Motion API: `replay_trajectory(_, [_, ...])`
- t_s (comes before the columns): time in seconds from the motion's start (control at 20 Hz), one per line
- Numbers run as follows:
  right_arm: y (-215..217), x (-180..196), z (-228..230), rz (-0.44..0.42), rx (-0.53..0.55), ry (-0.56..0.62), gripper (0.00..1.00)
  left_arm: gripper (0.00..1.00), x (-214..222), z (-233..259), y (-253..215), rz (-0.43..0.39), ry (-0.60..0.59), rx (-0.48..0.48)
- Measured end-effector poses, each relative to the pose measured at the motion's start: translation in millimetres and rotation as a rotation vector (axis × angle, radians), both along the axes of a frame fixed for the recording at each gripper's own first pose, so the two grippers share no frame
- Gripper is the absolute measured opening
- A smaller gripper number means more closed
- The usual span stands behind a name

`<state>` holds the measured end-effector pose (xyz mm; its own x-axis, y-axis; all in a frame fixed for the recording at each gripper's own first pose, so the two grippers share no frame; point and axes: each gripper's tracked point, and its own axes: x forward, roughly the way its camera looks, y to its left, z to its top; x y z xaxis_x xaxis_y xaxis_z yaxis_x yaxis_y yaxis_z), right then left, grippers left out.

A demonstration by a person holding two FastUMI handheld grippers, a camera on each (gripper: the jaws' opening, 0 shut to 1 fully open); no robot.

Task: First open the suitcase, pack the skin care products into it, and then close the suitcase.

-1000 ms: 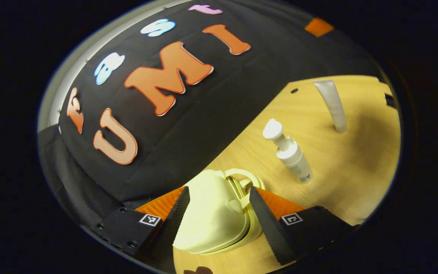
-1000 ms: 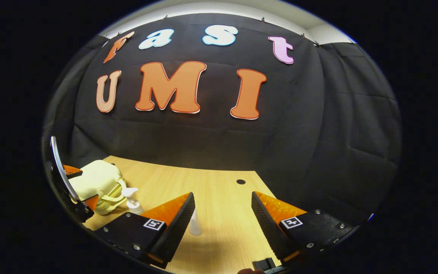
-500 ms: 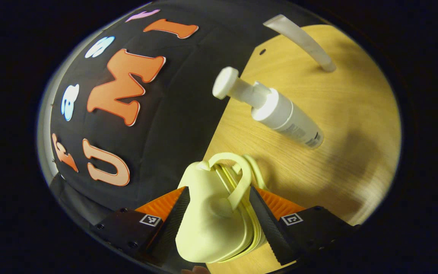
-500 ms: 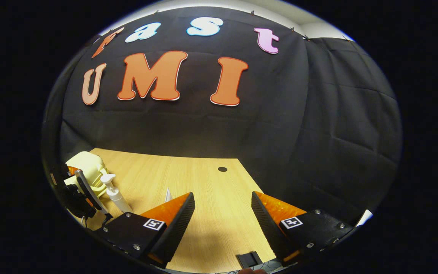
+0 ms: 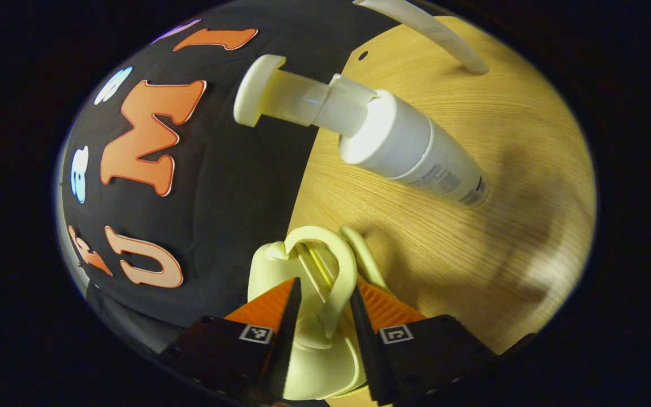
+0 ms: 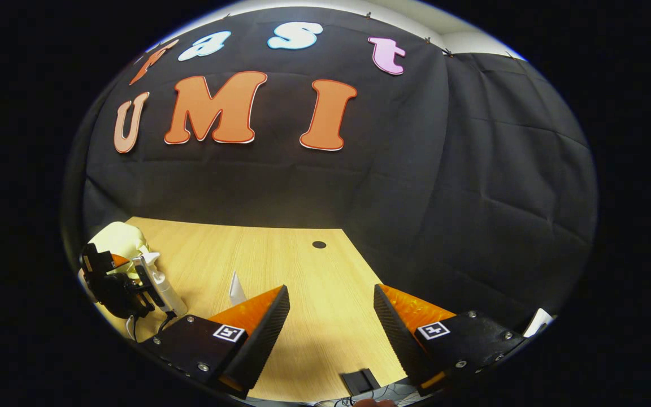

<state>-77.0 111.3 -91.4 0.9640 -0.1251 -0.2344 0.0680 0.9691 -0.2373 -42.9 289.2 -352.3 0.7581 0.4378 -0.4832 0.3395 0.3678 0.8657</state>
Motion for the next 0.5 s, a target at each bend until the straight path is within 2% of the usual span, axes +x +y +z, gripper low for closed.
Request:
replay_trajectory(0.05, [-1, -1, 0, -0.001, 0.000, 0.000, 0.95, 0.46, -2, -2, -1, -0.002, 0.009, 0.014])
replay_trajectory(0.1, [0, -1, 1, -0.001, 0.001, 0.000, 0.95, 0.18, 0, -7, -4, -0.035, 0.047, 0.026])
replay_trajectory(0.2, [3, -2, 2, 0.003, 0.001, -0.002, 0.95, 0.04, 3, -2, -7, -0.055, 0.050, 0.016])
replay_trajectory(0.35, [12, -2, 7, 0.028, -0.007, -0.014, 0.95, 0.04, 0, 23, 0, -0.003, 0.025, -0.072])
replay_trajectory(0.5, [31, 1, 17, 0.064, 0.004, -0.030, 0.95, 0.03, -4, 59, 5, 0.046, -0.004, -0.210])
